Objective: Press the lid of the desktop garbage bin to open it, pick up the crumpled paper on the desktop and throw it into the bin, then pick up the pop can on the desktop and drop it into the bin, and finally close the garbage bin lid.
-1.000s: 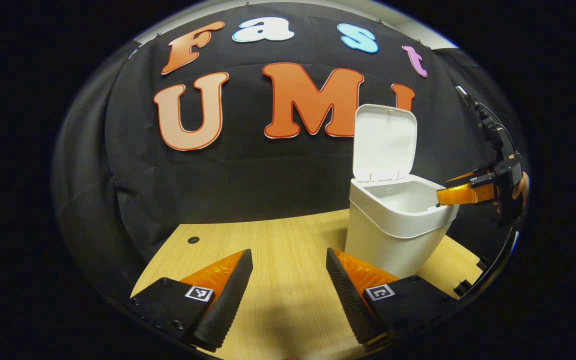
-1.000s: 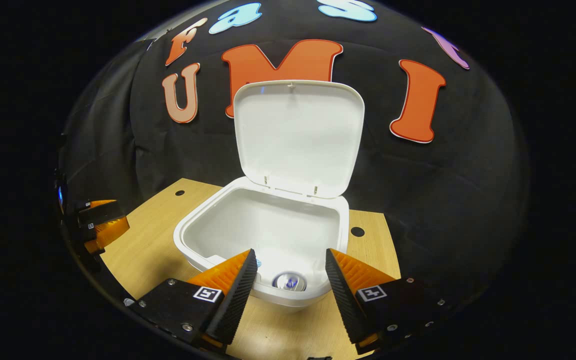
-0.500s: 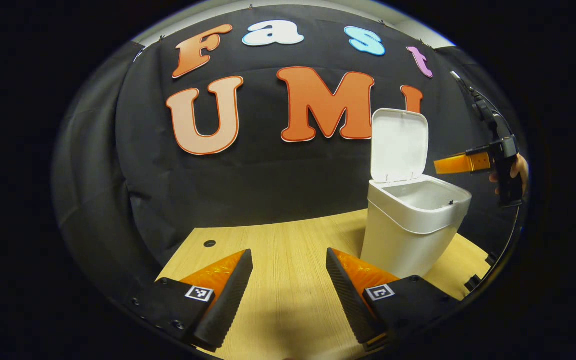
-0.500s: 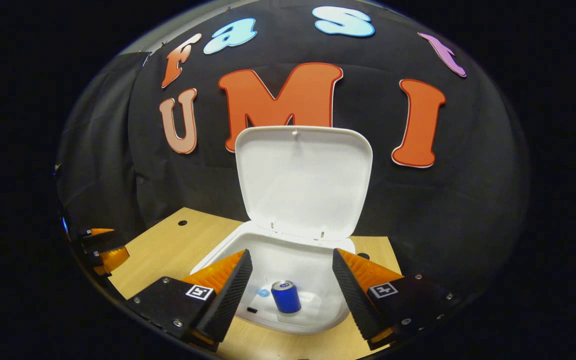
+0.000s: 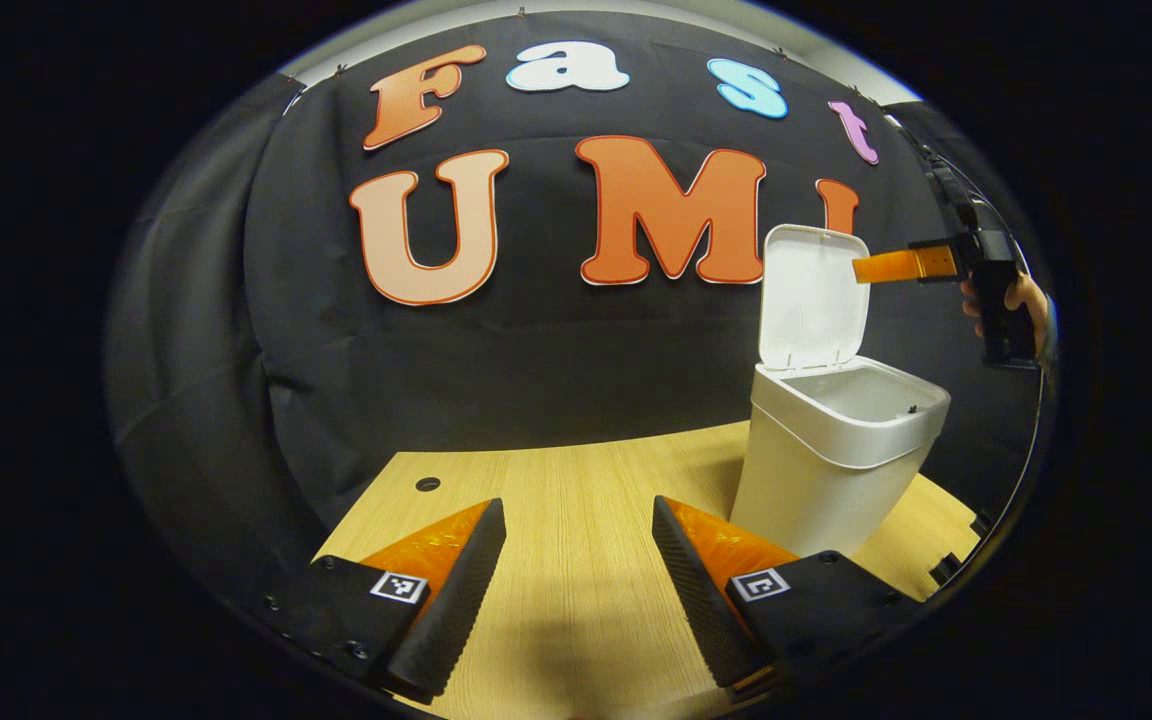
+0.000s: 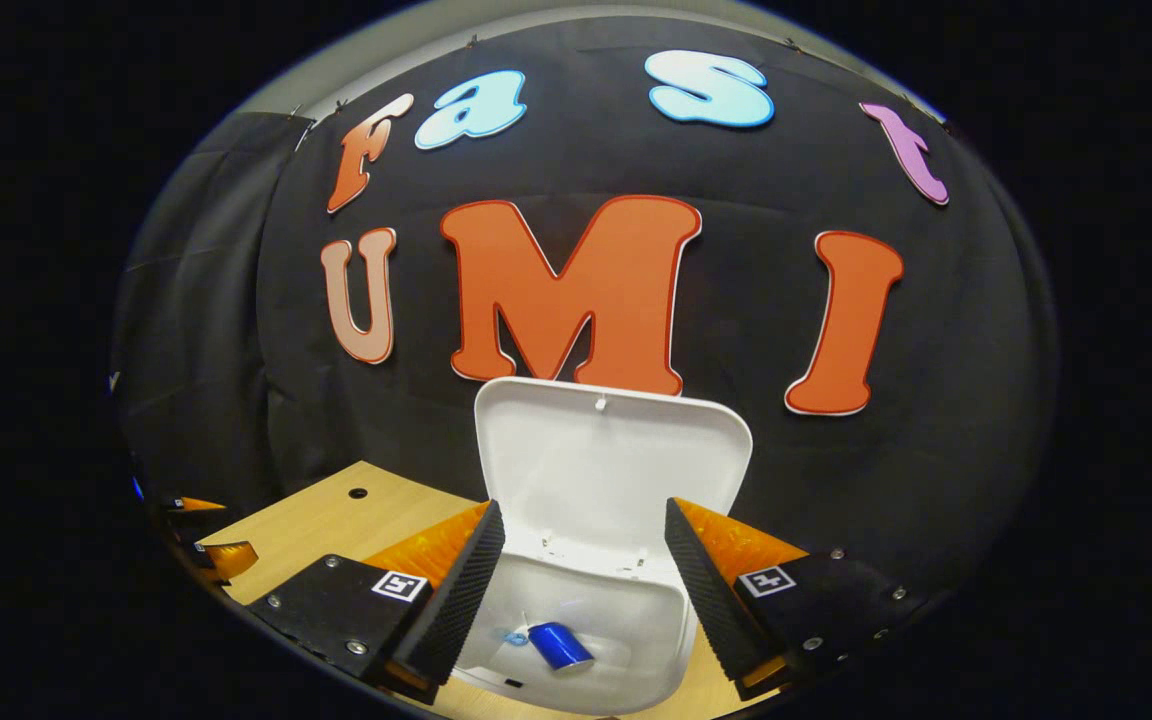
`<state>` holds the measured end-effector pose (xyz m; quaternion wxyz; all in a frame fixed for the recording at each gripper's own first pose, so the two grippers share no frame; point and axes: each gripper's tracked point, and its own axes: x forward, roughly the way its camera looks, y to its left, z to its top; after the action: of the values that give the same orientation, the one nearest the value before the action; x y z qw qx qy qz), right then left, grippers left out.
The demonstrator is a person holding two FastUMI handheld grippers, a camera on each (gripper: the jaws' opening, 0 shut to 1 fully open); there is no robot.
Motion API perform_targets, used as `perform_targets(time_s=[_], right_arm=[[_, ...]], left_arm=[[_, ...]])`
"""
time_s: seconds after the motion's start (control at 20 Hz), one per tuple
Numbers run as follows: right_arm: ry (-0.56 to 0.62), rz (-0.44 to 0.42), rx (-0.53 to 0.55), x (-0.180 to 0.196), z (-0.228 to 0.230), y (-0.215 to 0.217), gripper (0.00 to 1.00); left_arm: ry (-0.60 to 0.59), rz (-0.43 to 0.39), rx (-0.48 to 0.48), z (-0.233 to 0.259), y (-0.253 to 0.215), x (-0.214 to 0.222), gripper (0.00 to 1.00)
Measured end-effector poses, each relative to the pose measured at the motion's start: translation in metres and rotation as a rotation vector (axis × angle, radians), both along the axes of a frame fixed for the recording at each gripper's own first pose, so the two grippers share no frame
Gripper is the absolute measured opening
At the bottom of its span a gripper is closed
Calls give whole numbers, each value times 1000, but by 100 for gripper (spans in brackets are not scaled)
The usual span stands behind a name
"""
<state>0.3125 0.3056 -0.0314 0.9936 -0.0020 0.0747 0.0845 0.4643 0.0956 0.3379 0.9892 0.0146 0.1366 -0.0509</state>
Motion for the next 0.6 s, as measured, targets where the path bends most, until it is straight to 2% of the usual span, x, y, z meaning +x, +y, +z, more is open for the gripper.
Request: perform_targets(time_s=[0.35,0.55,0.6], right_arm=[[-125,-23,-46,26,60,0,97],[-144,-31,-49,45,81,3,94],[-147,-34,-52,50,84,2,94]], left_arm=[[-31,60,6,4,27,-4,94],[-30,83,-5,4,39,-9,92],[-31,88,-3,3,41,-10,95]])
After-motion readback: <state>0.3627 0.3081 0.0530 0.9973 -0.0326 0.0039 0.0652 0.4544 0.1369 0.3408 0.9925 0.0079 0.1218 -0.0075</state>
